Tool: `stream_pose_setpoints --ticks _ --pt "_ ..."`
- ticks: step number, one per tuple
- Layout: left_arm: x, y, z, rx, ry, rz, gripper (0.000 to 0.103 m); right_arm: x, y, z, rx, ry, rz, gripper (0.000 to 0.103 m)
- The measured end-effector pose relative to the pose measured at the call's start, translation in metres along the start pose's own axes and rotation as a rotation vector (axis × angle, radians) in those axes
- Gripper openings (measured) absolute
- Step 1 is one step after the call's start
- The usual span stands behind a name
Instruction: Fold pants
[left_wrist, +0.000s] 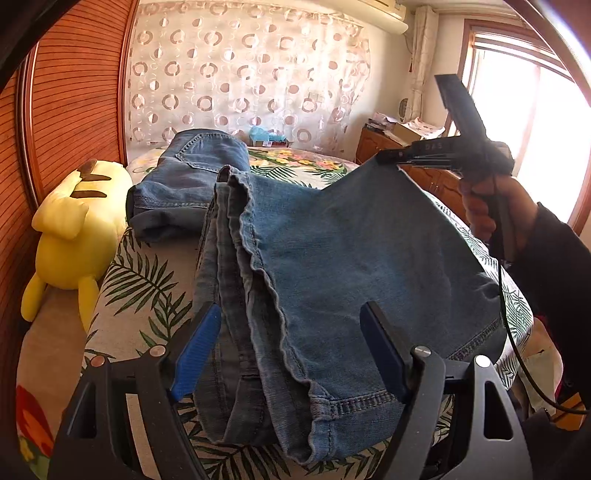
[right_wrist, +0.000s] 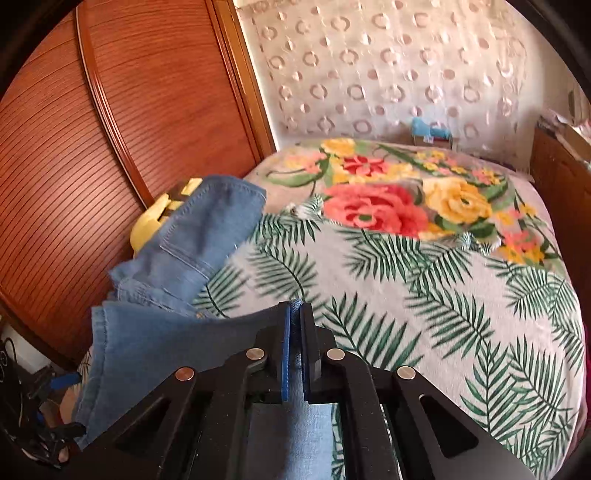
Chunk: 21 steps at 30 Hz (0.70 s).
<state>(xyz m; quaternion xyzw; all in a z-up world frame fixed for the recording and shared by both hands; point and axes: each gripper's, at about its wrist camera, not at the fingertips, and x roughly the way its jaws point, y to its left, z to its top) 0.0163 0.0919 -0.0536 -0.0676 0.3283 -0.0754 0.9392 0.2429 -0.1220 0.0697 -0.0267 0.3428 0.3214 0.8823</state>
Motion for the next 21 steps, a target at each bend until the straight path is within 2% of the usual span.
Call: stream_pose_setpoints --ticks 2,5,8,10,12,16,21 --pt "0.0 0.001 0.0 -0.003 -0.003 0.001 0.078 -0.006 0.006 0.001 -0.011 -0.005 0.002 0.004" --pt "-0.001 0.0 0.002 0.0 -0.006 0.001 0.078 -0.01 0.01 -0.007 -0.051 0.012 -0.052 0.008" --pt "-0.001 0.0 0.002 -0.001 -0.01 -0.001 0.078 -0.019 0.012 -0.019 -0.084 0.03 -0.081 0.027" --pt "0.001 -0.001 0.002 0.001 -0.007 -0.001 0.078 -0.028 0.012 -0.031 -0.096 0.038 -0.067 0.052" --pt "0.004 -0.002 0.001 0.003 0.0 0.002 0.078 -0.036 0.008 -0.048 -0.099 0.059 -0.067 0.06" --pt "0.002 -0.006 0.001 0.002 -0.002 -0.002 0.078 -0.046 -0.004 -0.082 -0.075 0.107 -0.079 0.06" --pt "-0.001 -0.018 0.005 0.03 -0.013 0.003 0.078 -0.077 -0.008 -0.119 -0.02 0.101 -0.069 0.06"
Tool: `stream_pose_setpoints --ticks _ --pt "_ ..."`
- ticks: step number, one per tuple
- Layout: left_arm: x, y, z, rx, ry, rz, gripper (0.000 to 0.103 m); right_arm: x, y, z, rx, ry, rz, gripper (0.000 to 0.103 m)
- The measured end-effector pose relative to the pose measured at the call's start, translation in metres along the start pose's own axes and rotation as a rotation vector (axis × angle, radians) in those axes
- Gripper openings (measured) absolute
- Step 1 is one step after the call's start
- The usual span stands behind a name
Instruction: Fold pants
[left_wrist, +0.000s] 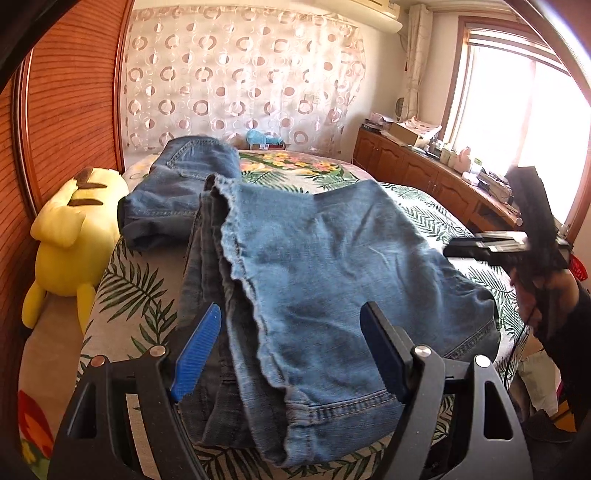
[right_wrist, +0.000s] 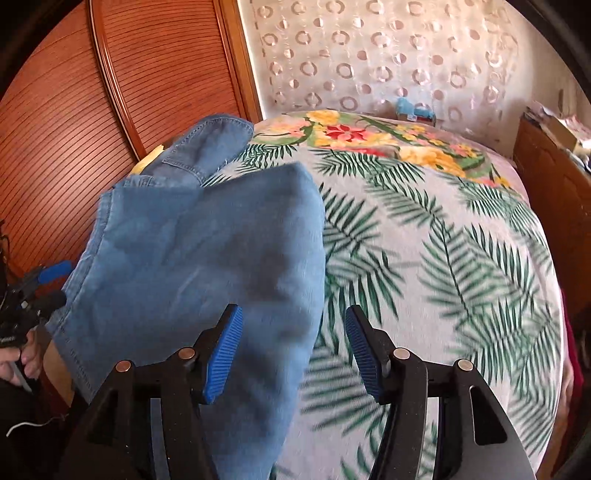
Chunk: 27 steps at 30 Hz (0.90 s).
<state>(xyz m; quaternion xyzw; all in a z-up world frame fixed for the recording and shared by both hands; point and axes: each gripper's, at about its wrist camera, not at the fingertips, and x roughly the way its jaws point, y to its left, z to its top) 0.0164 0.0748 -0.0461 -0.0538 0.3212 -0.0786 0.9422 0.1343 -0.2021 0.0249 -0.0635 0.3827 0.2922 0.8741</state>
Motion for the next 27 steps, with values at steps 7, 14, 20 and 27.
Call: stream_pose_setpoints --ticks 7,14,20,27 --pt "-0.006 -0.023 0.006 0.052 -0.019 -0.013 0.078 -0.029 0.011 -0.038 0.036 -0.005 0.037 0.06" --pt "-0.005 -0.042 0.003 0.081 -0.015 -0.037 0.078 -0.032 0.021 -0.058 0.044 0.009 0.003 0.06" --pt "0.006 -0.053 -0.005 0.095 0.024 -0.05 0.078 -0.029 0.019 -0.065 0.095 0.015 0.021 0.06" --pt "0.02 -0.054 -0.029 0.104 0.099 -0.045 0.078 -0.02 0.016 -0.072 0.154 0.003 0.081 0.053"
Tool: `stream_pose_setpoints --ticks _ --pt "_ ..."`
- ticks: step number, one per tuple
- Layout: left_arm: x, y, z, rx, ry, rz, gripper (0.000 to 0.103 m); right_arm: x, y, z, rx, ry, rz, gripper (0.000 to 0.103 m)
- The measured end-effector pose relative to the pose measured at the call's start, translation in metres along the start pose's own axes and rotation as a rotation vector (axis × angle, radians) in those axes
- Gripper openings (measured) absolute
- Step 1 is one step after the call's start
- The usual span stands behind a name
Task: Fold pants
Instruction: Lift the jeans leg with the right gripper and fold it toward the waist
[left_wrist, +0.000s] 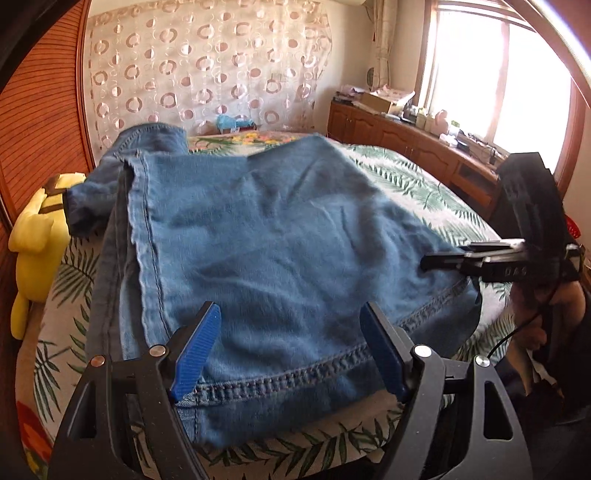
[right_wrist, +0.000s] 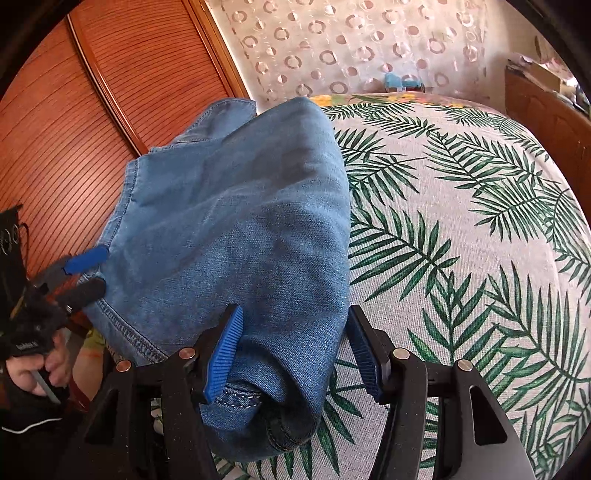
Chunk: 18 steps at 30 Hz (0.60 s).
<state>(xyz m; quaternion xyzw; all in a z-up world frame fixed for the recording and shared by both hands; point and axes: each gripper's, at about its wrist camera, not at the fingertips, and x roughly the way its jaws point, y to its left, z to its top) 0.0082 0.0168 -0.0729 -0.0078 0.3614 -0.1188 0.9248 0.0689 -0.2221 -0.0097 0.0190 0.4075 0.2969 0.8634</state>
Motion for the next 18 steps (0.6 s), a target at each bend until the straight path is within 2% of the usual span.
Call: stream_pose_setpoints --ticks 1,2,3,5,11,18 --pt "0.001 0.0 -0.004 0.002 0.008 0.0 0.078 0.001 -0.001 0.0 0.004 0.003 0.024 0.044" --pt "0.002 0.001 -0.008 0.008 0.013 0.003 0.078 0.002 -0.001 -0.001 0.015 0.006 0.05 0.039" --pt "0.002 0.0 -0.011 0.014 0.015 0.007 0.078 0.002 -0.001 -0.002 0.019 0.005 0.07 0.027" --pt "0.002 0.0 -0.015 0.016 0.016 0.011 0.078 -0.001 0.003 -0.001 -0.002 -0.012 0.087 0.014" --pt "-0.006 0.005 -0.013 -0.003 0.009 0.014 0.078 -0.024 0.026 0.013 -0.069 -0.104 0.105 0.011" --pt "-0.062 0.034 0.003 -0.036 -0.104 0.08 0.078 -0.041 0.061 0.038 -0.163 -0.162 0.148 0.011"
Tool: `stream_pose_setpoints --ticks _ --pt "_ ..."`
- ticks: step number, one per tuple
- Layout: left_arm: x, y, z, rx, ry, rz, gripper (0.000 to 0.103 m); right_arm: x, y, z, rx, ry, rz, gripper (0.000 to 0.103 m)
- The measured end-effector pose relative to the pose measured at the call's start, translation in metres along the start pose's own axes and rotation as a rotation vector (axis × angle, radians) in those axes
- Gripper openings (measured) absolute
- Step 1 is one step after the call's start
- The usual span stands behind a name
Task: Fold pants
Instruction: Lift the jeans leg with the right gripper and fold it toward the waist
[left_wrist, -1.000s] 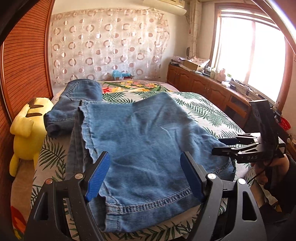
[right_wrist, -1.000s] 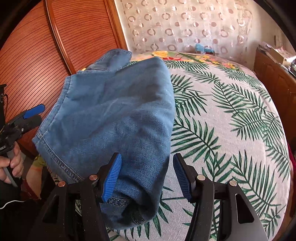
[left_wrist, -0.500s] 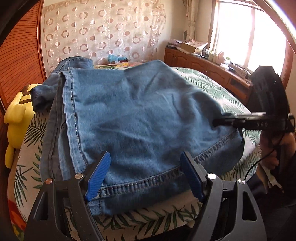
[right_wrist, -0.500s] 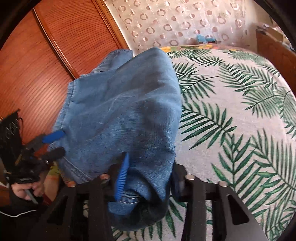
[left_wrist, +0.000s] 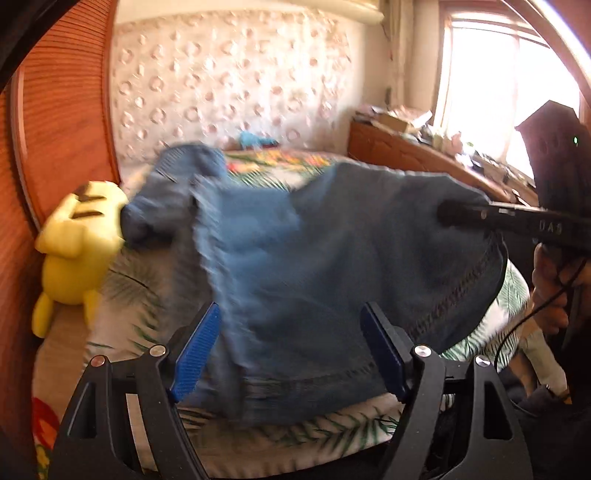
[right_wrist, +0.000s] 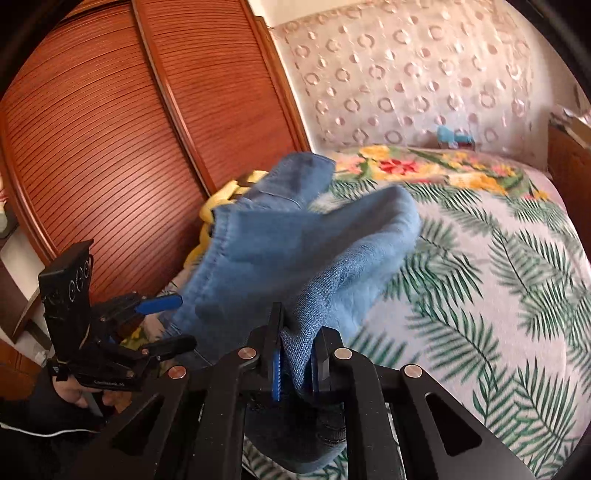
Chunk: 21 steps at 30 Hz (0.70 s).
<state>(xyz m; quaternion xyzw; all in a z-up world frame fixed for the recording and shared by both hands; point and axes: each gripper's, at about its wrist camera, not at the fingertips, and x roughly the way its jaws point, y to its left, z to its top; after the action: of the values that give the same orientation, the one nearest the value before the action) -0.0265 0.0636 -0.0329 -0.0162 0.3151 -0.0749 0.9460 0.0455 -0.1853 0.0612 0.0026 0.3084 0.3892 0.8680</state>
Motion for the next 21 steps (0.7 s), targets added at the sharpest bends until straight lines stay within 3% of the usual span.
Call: stream_pose_setpoints --ticks 11,18,21 --pt "-0.061 0.064 0.014 -0.064 -0.099 0.163 0.078 0.064 0.076 0.052 -0.196 0.029 0.146 0.011" --pt "-0.073 0.096 0.015 -0.12 -0.124 0.231 0.078 0.132 0.106 0.04 -0.246 0.154 0.278 0.011" --pt "-0.074 0.103 0.011 -0.135 -0.128 0.234 0.078 0.165 0.111 0.026 -0.265 0.231 0.29 0.011"
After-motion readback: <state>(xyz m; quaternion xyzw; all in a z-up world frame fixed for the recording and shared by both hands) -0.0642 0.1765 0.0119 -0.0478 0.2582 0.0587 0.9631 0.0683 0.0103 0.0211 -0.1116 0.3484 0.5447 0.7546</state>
